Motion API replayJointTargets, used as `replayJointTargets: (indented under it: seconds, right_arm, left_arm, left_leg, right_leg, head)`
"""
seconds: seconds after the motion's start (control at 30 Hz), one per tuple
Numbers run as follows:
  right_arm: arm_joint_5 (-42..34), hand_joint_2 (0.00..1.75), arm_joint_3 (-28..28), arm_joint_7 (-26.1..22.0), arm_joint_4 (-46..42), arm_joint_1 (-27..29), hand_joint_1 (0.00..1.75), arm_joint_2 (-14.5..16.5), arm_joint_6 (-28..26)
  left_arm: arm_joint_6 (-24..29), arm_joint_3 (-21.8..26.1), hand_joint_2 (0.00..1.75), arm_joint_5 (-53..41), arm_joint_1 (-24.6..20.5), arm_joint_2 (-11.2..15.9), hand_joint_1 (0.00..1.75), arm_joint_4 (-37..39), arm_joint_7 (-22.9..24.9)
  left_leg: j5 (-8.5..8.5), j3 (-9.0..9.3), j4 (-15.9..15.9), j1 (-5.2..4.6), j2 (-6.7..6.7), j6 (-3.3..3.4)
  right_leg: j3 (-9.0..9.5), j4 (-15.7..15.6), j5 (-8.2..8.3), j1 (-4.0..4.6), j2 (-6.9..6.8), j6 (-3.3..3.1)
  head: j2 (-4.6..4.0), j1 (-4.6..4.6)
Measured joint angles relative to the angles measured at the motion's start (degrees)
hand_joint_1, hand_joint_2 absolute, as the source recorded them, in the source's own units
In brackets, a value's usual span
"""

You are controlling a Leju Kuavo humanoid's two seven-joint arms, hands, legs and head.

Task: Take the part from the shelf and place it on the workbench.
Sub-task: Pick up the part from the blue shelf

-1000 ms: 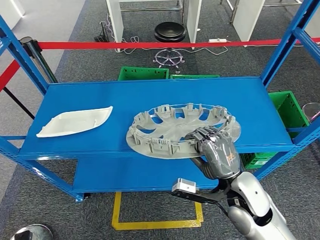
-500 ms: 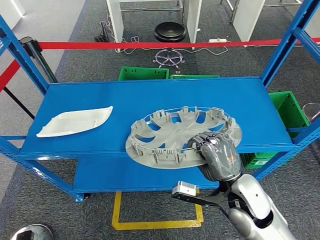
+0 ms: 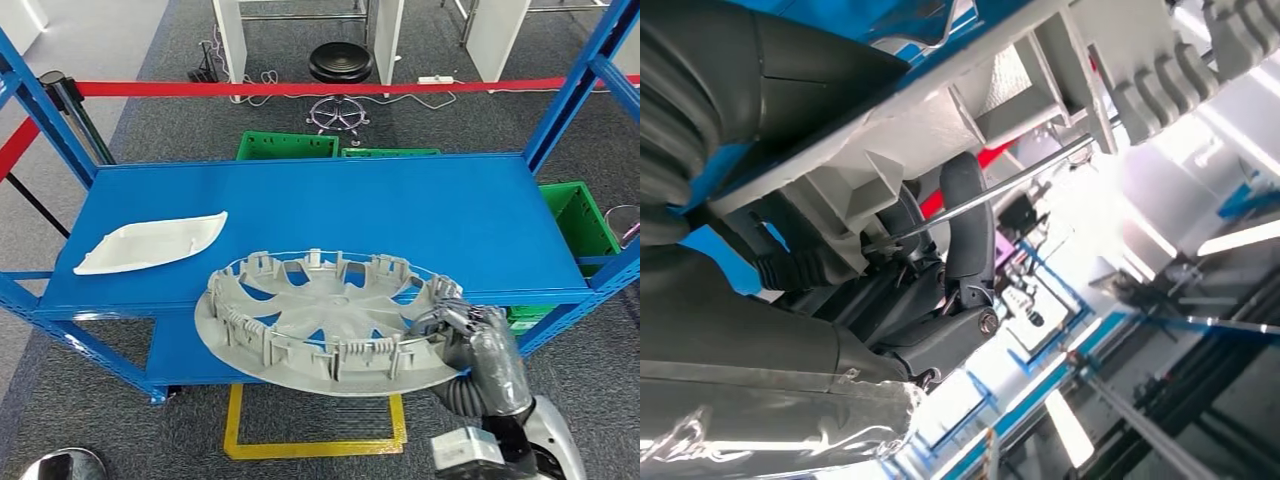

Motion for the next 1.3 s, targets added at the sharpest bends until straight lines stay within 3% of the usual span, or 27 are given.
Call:
replayJointTargets:
  seconds: [0.13, 0.17, 0.23, 0.27, 0.33, 0.37, 0.43, 0.5, 0.57, 0.63, 0.67, 0.73, 0.8, 0.83, 0.87, 0.9, 0.97, 1.03, 1.07, 1.13, 1.17, 1.2, 1.3]
  right_arm:
    - [-2.77, 1.75, -4.68, -2.30, -4.03, 5.10, 1.75, -0.28, -0.70]
    - [-3.38, 1.75, -5.94, -2.90, -5.11, 6.33, 1.75, -0.38, -0.95]
    - [-4.26, 1.75, -8.20, -3.80, -6.91, 8.40, 1.75, -0.60, -1.26]
    - [-4.62, 1.75, -9.35, -4.17, -7.68, 9.31, 1.75, -0.64, -1.32]
    - [-5.06, 1.75, -11.13, -4.57, -8.70, 10.66, 1.75, -0.67, -1.05]
    - [-5.20, 1.75, -11.92, -4.72, -9.14, 11.26, 1.75, -0.67, -0.83]
    - [-5.35, 1.75, -13.01, -4.87, -9.91, 11.97, 1.75, -0.67, -0.45]
    - [-5.45, 1.75, -13.74, -5.01, -10.53, 12.35, 1.75, -0.67, -0.25]
    - [-5.50, 1.75, -14.29, -5.13, -10.86, 12.54, 1.75, -0.67, 0.06]
    - [-5.48, 1.75, -14.78, -5.39, -11.08, 12.66, 1.75, -0.67, 0.63]
    - [-5.48, 1.75, -15.00, -5.57, -11.20, 12.74, 1.75, -0.67, 0.94]
    - [-5.57, 1.75, -15.45, -5.95, -11.48, 12.93, 1.75, -0.67, 1.26]
    - [-5.84, 1.75, -15.99, -6.31, -11.72, 13.19, 1.75, -0.67, 1.40]
    - [-5.98, 1.75, -16.23, -6.43, -11.77, 13.31, 1.75, -0.67, 1.43]
    - [-6.09, 1.75, -16.47, -6.51, -11.83, 13.43, 1.75, -0.66, 1.44]
    - [-6.15, 1.75, -16.69, -6.56, -11.89, 13.55, 1.75, -0.66, 1.43]
    - [-6.24, 1.75, -17.12, -6.61, -12.13, 13.79, 1.75, -0.65, 1.42]
    - [-6.26, 1.75, -17.55, -6.65, -12.42, 13.98, 1.75, -0.66, 1.41]
    - [-6.27, 1.75, -17.72, -6.66, -12.56, 14.06, 1.75, -0.66, 1.40]
    - [-6.33, 1.75, -17.94, -6.69, -12.77, 14.32, 1.75, -0.66, 1.36]
    - [-6.39, 1.75, -18.05, -6.71, -12.85, 14.49, 1.75, -0.66, 1.34]
    - [-6.44, 1.75, -18.20, -6.74, -12.91, 14.65, 1.75, -0.65, 1.31]
    - [-6.60, 1.75, -18.79, -7.06, -13.02, 15.10, 1.75, -0.65, 1.36]
  left_arm:
    - [3.76, -3.56, 1.75, 0.30, -0.13, 0.13, 0.00, 2.53, -0.31]
    - [4.47, -4.54, 1.75, 0.03, -0.19, 0.16, 0.00, 3.20, -0.43]
    - [5.24, -6.17, 1.75, -0.52, -0.30, 0.21, 0.00, 4.41, -0.71]
    - [5.49, -6.87, 1.75, -0.78, -0.33, 0.24, 0.00, 5.00, -0.84]
    - [5.77, -7.74, 1.75, -1.07, -0.35, 0.26, 0.00, 5.94, -0.97]
    - [5.90, -8.10, 1.75, -1.17, -0.36, 0.27, 0.00, 6.34, -1.00]
    - [6.05, -8.68, 1.75, -1.23, -0.40, 0.28, 0.00, 6.92, -1.00]
    - [6.17, -9.11, 1.75, -1.28, -0.45, 0.38, 0.00, 7.27, -1.03]
    - [6.32, -9.43, 1.75, -1.31, -0.44, 0.47, 0.00, 7.48, -1.07]
    - [6.51, -9.75, 1.75, -1.28, -0.35, 0.50, 0.00, 7.67, -1.07]
    - [6.62, -9.98, 1.75, -1.22, -0.29, 0.52, 0.00, 7.74, -1.02]
    - [6.79, -10.63, 1.75, -1.03, -0.25, 0.54, 0.00, 7.84, -0.80]
    - [6.94, -11.50, 1.75, -0.76, -0.26, 0.54, 0.00, 7.87, -0.42]
    - [6.99, -11.90, 1.75, -0.68, -0.25, 0.55, 0.00, 7.88, -0.21]
    - [7.03, -12.26, 1.75, -0.61, -0.24, 0.55, 0.00, 7.88, -0.07]
    - [7.07, -12.58, 1.75, -0.59, -0.22, 0.56, 0.00, 7.89, 0.02]
    - [7.14, -13.21, 1.75, -0.59, -0.22, 0.60, 0.00, 7.89, 0.08]
    - [7.20, -13.84, 1.75, -0.59, -0.21, 0.64, 0.00, 7.90, 0.10]
    - [7.22, -14.08, 1.75, -0.59, -0.15, 0.65, 0.00, 7.91, 0.11]
    - [7.27, -14.42, 1.75, -0.59, 0.09, 0.60, 0.00, 7.94, 0.15]
    - [7.32, -14.54, 1.75, -0.59, 0.23, 0.56, 0.00, 7.94, 0.17]
    - [7.36, -14.68, 1.75, -0.59, 0.34, 0.53, 0.00, 7.95, 0.19]
    - [7.21, -15.24, 1.75, -0.53, 0.56, 0.51, 0.00, 7.96, 0.70]
  left_leg:
    - [0.54, 0.05, -0.33, 0.20, 0.08, 0.83]
    - [0.82, 0.10, -0.70, 0.42, 0.12, 1.08]
    - [1.23, 0.08, -1.14, 0.73, 0.21, 1.39]
    - [1.34, -0.05, -1.17, 0.78, 0.25, 1.45]
    - [1.58, -0.34, -1.13, 0.79, 0.32, 1.33]
    - [1.74, -0.53, -1.08, 0.84, 0.34, 1.18]
    - [2.06, -0.90, -0.85, 1.01, 0.31, 0.79]
    - [2.46, -1.29, -0.58, 0.99, 0.19, 0.15]
    - [3.07, -1.58, -0.51, 0.86, 0.04, -0.61]
    - [3.42, -1.97, -0.47, 0.96, 0.06, -1.32]
    - [2.45, -2.45, 0.13, 1.03, 0.28, -1.64]
    - [-2.31, -4.29, 4.64, 1.13, 0.84, -2.15]
    - [-7.46, -6.46, 12.28, 1.15, 1.11, -2.44]
    - [-8.35, -6.76, 14.98, 1.15, 1.13, -2.46]
    - [-7.99, -6.14, 15.84, 1.15, 1.13, -2.39]
    - [-6.72, -4.44, 14.48, 1.14, 1.13, -2.26]
    - [-4.46, 1.36, 7.27, 1.11, 1.13, -1.83]
    - [-4.48, 6.14, 0.21, 1.01, 1.07, -1.37]
    - [-4.79, 7.11, -1.45, 0.90, 1.05, -1.17]
    - [-4.35, 6.75, -2.05, 0.82, 1.32, -0.56]
    - [-3.90, 6.39, -2.09, 0.84, 1.60, -0.13]
    - [-3.36, 5.91, -2.18, 0.92, 1.95, 0.34]
    - [-1.68, 4.04, -2.21, 0.82, 2.99, 1.13]
  right_leg:
    - [0.13, -0.26, 0.06, 0.00, 0.04, 0.89]
    - [-0.27, 0.67, -0.92, 0.08, 0.01, 1.03]
    - [-2.28, 5.67, -4.56, 0.20, -0.08, 1.23]
    - [-3.74, 9.64, -6.76, 0.24, -0.10, 1.35]
    - [-5.33, 14.62, -8.52, 0.23, -0.11, 1.56]
    - [-4.71, 14.16, -7.80, 0.22, -0.12, 1.61]
    - [-0.35, 6.88, -4.51, 0.12, -0.09, 1.72]
    - [3.48, 0.55, -2.57, 0.20, 0.28, 1.54]
    - [3.72, -0.41, -2.33, 0.40, 0.70, 0.87]
    - [2.59, -0.34, -1.77, 0.35, 0.59, -0.22]
    - [2.16, -0.32, -1.35, 0.32, 0.43, -0.83]
    - [0.94, -0.37, -0.29, 0.24, 0.07, -1.66]
    - [-0.54, -0.33, 0.93, 0.30, -0.22, -1.89]
    - [-1.30, -0.30, 1.51, 0.34, -0.37, -1.88]
    - [-2.02, -0.29, 2.05, 0.39, -0.50, -1.82]
    - [-2.68, -0.28, 2.56, 0.42, -0.59, -1.71]
    - [-3.69, -0.25, 3.49, 0.49, -0.63, -1.29]
    - [-4.29, -0.20, 4.44, 0.62, -0.62, -0.65]
    - [-4.45, -0.29, 4.96, 0.66, -0.59, -0.29]
    - [-4.63, -0.54, 5.80, 0.53, -0.40, 0.44]
    - [-4.96, -0.21, 5.18, 0.44, -0.32, 0.74]
    - [-5.50, 1.14, 3.48, 0.38, -0.27, 1.00]
    - [-8.17, 11.33, -4.65, 0.36, -0.28, 1.56]
  head:
    - [0.00, 0.02]
    - [0.00, 0.10]
    - [0.00, 0.29]
    - [0.00, 0.38]
    - [0.00, 0.37]
    - [0.00, 0.37]
    - [0.00, 0.37]
    - [0.00, 0.34]
    - [0.00, 0.27]
    - [0.00, 0.27]
    - [0.00, 0.21]
    - [0.00, 0.08]
    - [0.00, -0.01]
    - [0.00, 0.00]
    - [0.00, 0.01]
    - [0.00, 0.00]
    - [0.00, -0.01]
    - [0.00, 0.04]
    - [0.00, 0.06]
    - [0.00, 0.07]
    - [0.00, 0.11]
    - [0.00, 0.20]
    - [0.00, 0.51]
